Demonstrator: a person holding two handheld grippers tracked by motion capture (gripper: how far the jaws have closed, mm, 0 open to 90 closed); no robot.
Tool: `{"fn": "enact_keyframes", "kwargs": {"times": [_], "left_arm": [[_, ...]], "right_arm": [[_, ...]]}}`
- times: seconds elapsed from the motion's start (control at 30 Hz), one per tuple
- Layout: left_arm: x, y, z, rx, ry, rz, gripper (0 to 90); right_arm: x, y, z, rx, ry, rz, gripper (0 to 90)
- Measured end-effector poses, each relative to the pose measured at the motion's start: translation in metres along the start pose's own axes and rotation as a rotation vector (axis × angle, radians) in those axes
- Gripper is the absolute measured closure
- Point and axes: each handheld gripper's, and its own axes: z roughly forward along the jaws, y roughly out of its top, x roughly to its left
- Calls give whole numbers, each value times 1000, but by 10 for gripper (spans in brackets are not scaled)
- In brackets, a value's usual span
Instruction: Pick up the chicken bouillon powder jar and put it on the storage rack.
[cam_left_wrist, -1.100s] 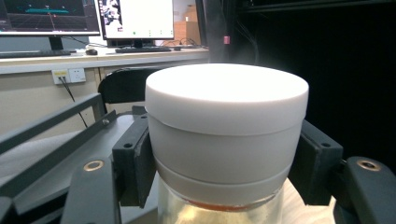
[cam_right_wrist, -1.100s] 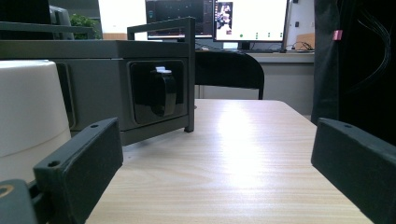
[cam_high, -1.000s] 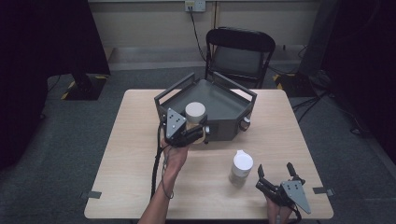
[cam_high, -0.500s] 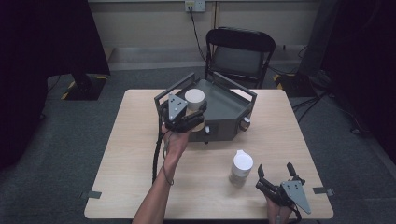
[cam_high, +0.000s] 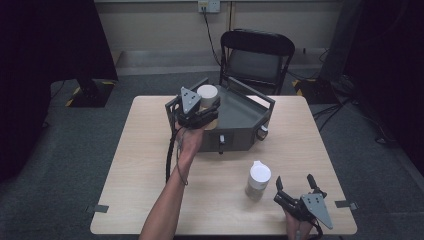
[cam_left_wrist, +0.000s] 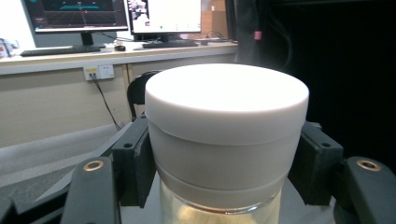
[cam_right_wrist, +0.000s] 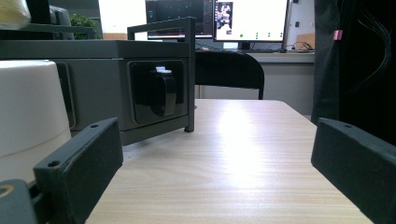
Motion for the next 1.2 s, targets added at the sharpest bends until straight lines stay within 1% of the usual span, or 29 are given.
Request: {"fn": "enact_keyframes", "kwargs": {"times": [0.07, 0.2, 0.3, 0.37, 0.5, 0.7, 0.8, 0.9, 1.0, 1.13, 1.2], "left_arm": [[-2, -2, 5, -6, 19, -1, 343], [-1, -2, 14, 7, 38, 1, 343], [1, -4, 18, 10, 51, -8, 343], [2, -3, 21, 20, 57, -8, 343], [1, -4, 23, 37, 58, 2, 342], [2, -8, 28, 58, 60, -6, 342], [2, -9, 29, 68, 66, 0, 342], [3, -9, 30, 76, 69, -6, 342], [2, -11, 29, 70, 70, -1, 342], [3, -12, 30, 68, 74, -17, 341], [3, -12, 29, 66, 70, -15, 341]], "right_arm": [[0, 0, 0, 0, 0, 0, 10], [0, 0, 0, 0, 1, 0, 10], [0, 0, 0, 0, 1, 0, 10], [0, 0, 0, 0, 1, 0, 10], [0, 0, 0, 0, 1, 0, 10], [0, 0, 0, 0, 1, 0, 10], [0, 0, 0, 0, 1, 0, 10], [0, 0, 0, 0, 1, 0, 10], [0, 0, 0, 0, 1, 0, 10], [0, 0, 0, 0, 1, 0, 10], [0, 0, 0, 0, 1, 0, 10]]}}
